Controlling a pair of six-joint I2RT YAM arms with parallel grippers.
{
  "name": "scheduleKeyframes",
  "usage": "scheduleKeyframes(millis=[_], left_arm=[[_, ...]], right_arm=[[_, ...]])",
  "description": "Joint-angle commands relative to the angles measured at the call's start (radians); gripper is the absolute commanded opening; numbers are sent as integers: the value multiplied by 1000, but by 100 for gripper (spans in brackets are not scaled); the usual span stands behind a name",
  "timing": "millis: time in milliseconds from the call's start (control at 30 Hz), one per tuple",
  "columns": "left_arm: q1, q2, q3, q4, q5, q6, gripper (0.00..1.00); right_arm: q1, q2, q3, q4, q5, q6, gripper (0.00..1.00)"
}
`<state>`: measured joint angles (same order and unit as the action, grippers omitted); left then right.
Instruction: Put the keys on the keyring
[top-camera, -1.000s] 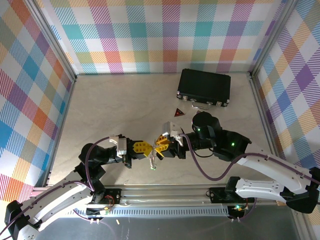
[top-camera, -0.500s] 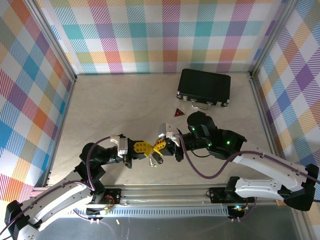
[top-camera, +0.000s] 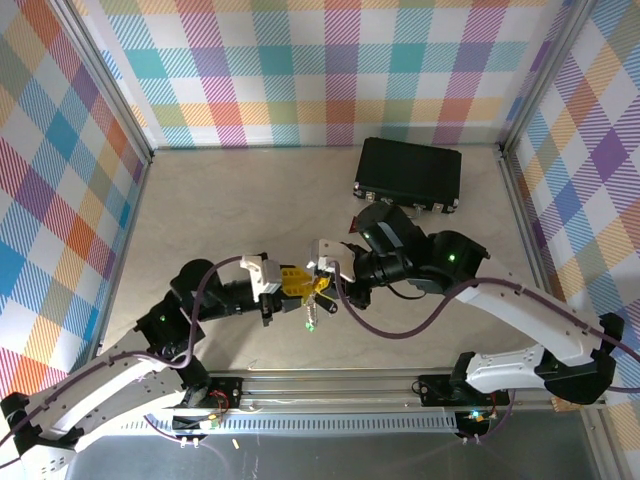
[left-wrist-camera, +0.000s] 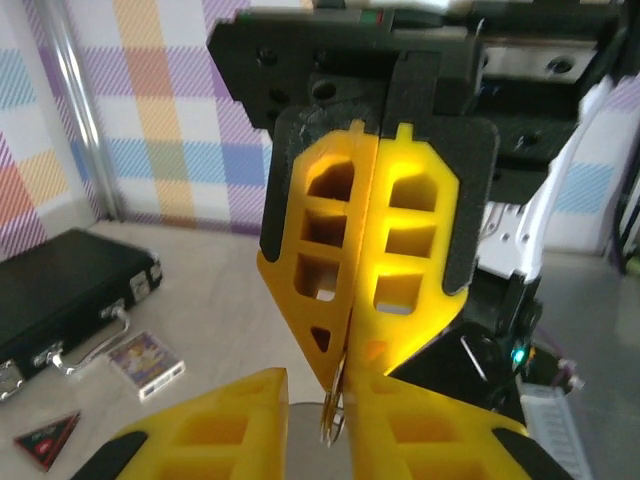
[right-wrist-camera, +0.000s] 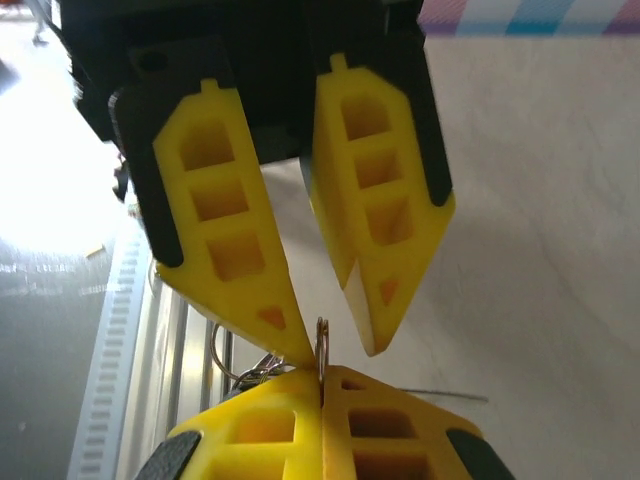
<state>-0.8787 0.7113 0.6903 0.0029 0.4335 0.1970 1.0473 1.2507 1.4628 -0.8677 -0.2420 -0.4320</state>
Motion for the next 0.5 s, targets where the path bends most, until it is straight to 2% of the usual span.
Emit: scheduleKeyframes(millis=[0, 133, 300, 467], left_arm=[[-59, 54, 68, -208, -79, 76, 24], [-80, 71, 104, -255, -102, 93, 16], [-82, 87, 115, -261, -101, 113, 16], [-85, 70, 100, -214, -75, 108, 10]], right_arm=[[4, 28, 68, -133, 7, -87, 0], [8, 26, 85, -171, -14, -122, 0], [17, 20, 86, -157, -62, -129, 0], [19, 16, 70, -148, -93, -128, 0]])
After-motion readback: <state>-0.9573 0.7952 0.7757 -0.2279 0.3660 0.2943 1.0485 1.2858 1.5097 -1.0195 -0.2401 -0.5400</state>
